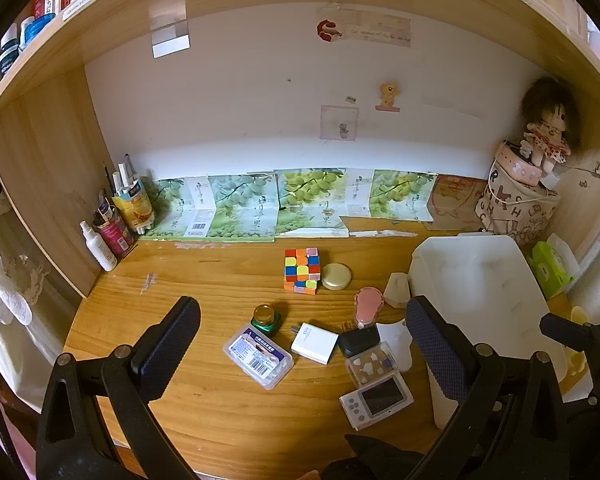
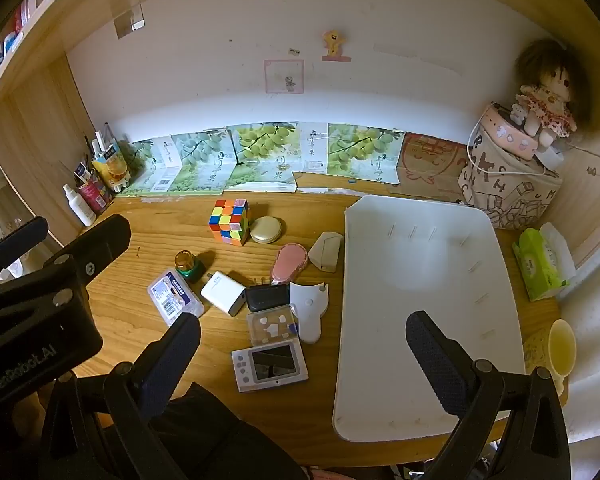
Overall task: Organize rigid objects
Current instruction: 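Move both tools toward the white tray and the objects on the desk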
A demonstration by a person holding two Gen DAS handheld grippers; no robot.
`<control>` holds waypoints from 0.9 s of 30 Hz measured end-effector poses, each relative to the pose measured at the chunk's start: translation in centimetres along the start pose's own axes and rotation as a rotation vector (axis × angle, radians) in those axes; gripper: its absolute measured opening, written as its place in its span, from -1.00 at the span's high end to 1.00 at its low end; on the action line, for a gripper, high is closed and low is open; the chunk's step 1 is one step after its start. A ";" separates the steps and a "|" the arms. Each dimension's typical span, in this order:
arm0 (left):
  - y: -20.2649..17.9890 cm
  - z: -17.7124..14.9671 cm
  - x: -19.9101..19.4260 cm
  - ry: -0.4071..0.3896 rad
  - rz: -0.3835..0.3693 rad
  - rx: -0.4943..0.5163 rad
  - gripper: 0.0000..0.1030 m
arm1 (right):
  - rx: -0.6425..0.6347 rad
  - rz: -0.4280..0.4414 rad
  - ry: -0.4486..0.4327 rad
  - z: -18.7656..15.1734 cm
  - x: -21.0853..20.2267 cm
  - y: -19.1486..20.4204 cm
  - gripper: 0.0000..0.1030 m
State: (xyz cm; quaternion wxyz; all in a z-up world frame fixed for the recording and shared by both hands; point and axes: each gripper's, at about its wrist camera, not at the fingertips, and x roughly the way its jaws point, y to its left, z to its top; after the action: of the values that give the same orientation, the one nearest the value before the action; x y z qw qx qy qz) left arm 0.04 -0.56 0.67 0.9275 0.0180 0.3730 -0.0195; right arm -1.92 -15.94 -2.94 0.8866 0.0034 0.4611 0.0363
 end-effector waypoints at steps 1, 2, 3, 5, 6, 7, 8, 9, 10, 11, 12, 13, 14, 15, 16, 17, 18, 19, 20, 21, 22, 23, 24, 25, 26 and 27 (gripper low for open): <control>-0.1 0.0 0.0 -0.001 -0.001 0.000 -0.99 | 0.000 0.000 0.000 0.0 0.0 0.0 -1.00; 0.1 0.0 0.0 -0.001 -0.001 -0.001 -0.99 | 0.002 -0.001 0.000 0.0 0.0 0.1 -1.00; 0.0 0.0 0.0 -0.001 -0.002 0.000 -0.99 | 0.003 -0.002 0.000 0.0 0.0 0.1 -1.00; 0.1 0.0 -0.2 -0.002 -0.005 0.002 -0.99 | 0.007 -0.003 -0.001 0.0 -0.1 0.1 -1.00; 0.0 0.0 -0.2 -0.002 -0.002 0.001 -0.99 | 0.008 -0.005 -0.002 0.0 -0.3 0.1 -1.00; 0.1 0.0 -0.2 -0.002 -0.003 0.000 -0.99 | 0.010 -0.005 -0.003 -0.1 -0.4 0.1 -1.00; 0.3 0.1 -0.2 -0.003 -0.007 0.000 -0.99 | 0.012 -0.007 -0.004 -0.1 -0.3 0.2 -1.00; 0.3 0.1 -0.2 -0.007 -0.008 0.000 -0.99 | 0.014 -0.008 -0.005 -0.1 -0.4 0.2 -1.00; 0.3 0.1 -0.3 -0.008 -0.008 0.001 -0.99 | 0.017 -0.009 -0.006 -0.1 -0.4 0.1 -1.00; 0.4 0.0 -0.4 -0.011 -0.012 0.002 -0.99 | 0.019 -0.008 -0.006 -0.2 -0.5 0.1 -1.00; 0.6 -0.1 -0.5 -0.014 -0.018 0.004 -0.99 | 0.021 -0.010 -0.007 -0.2 -0.5 0.1 -1.00; 0.7 0.0 -0.6 -0.016 -0.024 0.006 -0.99 | 0.020 -0.015 -0.007 -0.3 -0.6 0.5 -1.00; 0.8 -0.1 -0.7 -0.017 -0.027 0.007 -0.99 | 0.022 -0.016 -0.008 -0.4 -0.7 0.6 -1.00; 1.0 -0.1 -0.7 -0.019 -0.032 0.010 -0.99 | 0.024 -0.019 -0.009 -0.4 -0.8 0.5 -1.00; 1.3 -0.1 -0.8 -0.021 -0.038 0.013 -0.99 | 0.026 -0.023 -0.011 -0.5 -0.9 0.7 -1.00; 1.4 -0.1 -0.8 -0.023 -0.041 0.015 -0.99 | 0.028 -0.025 -0.012 -0.5 -1.0 0.7 -1.00; 1.6 -0.1 -0.9 -0.025 -0.045 0.016 -0.99 | 0.031 -0.028 -0.014 -0.6 -1.1 0.8 -1.00; 1.7 -0.2 -0.9 -0.026 -0.048 0.017 -0.99 | 0.034 -0.031 -0.016 -0.7 -1.2 0.8 -1.00; 1.9 -0.1 -1.0 -0.026 -0.052 0.018 -0.99 | 0.036 -0.033 -0.017 -0.7 -1.3 0.8 -1.00; 1.8 -0.2 -1.0 -0.025 -0.050 0.017 -0.99 | 0.038 -0.035 -0.017 -0.8 -1.3 0.9 -1.00; 1.9 -0.3 -1.0 -0.024 -0.053 0.018 -0.99 | 0.041 -0.037 -0.018 -0.8 -1.4 0.9 -1.00; 2.0 -0.3 -1.0 -0.021 -0.059 0.021 -0.99 | 0.043 -0.040 -0.019 -0.9 -1.5 1.1 -1.00; 2.1 -0.4 -1.0 -0.019 -0.062 0.024 -0.99 | 0.044 -0.041 -0.021 -1.0 -1.6 1.1 -1.00; 2.2 -0.5 -1.0 -0.016 -0.066 0.027 -0.99 | 0.046 -0.045 -0.024 -1.1 -1.8 1.3 -1.00; 2.4 -0.6 -1.0 -0.014 -0.071 0.029 -0.99 | 0.051 -0.048 -0.025 -1.2 -1.9 1.5 -1.00; 2.6 -0.6 -1.0 -0.013 -0.073 0.031 -0.99 | 0.057 -0.049 -0.027 -1.3 -1.9 1.5 -1.00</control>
State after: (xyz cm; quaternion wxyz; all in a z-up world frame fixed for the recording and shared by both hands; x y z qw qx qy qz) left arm -0.97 2.06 0.95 0.9281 0.0185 0.3672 -0.0595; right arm -4.18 -14.58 -2.05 0.8929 0.0179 0.4500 0.0012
